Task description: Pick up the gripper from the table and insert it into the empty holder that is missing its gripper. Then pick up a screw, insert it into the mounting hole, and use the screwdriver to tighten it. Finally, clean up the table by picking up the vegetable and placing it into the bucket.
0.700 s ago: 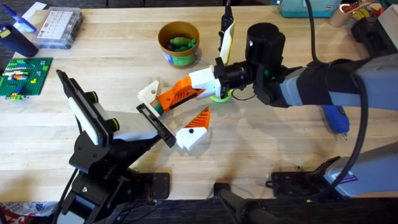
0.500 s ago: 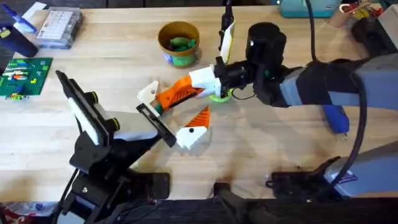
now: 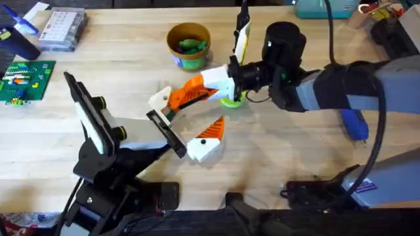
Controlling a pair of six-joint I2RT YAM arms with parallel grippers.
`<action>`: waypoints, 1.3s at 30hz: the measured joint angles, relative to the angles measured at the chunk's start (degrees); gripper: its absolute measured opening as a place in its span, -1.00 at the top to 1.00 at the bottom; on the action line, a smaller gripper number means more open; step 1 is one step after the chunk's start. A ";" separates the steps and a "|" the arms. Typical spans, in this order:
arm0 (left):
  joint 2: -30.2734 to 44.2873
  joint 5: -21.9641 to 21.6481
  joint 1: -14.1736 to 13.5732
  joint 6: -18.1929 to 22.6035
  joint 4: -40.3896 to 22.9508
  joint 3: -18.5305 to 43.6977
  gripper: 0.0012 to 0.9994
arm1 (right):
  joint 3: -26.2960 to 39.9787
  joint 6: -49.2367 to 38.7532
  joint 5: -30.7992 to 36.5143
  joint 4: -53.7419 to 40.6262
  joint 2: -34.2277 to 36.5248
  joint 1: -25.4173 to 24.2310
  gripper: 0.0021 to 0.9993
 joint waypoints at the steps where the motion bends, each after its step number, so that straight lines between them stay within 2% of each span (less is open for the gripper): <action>1: 0.00 0.26 0.00 0.00 0.00 0.00 -0.98 | 0.00 0.00 0.00 -0.04 0.00 -0.03 0.97; 9: 0.00 0.93 0.02 0.00 0.02 0.00 -0.98 | 0.90 0.04 -1.16 -0.13 0.82 -0.08 0.97; 17: 0.00 0.16 0.24 -0.62 0.02 0.00 -0.98 | 6.64 -0.12 -3.27 -4.33 4.84 1.30 0.97; 27: 0.00 -0.99 0.39 -0.67 0.01 0.00 -0.98 | 12.51 -0.36 -6.98 -4.81 9.89 2.98 0.97; 39: 0.00 -1.67 0.61 -0.66 0.02 0.00 -0.98 | 13.37 -2.36 -7.21 -4.84 10.50 3.33 0.97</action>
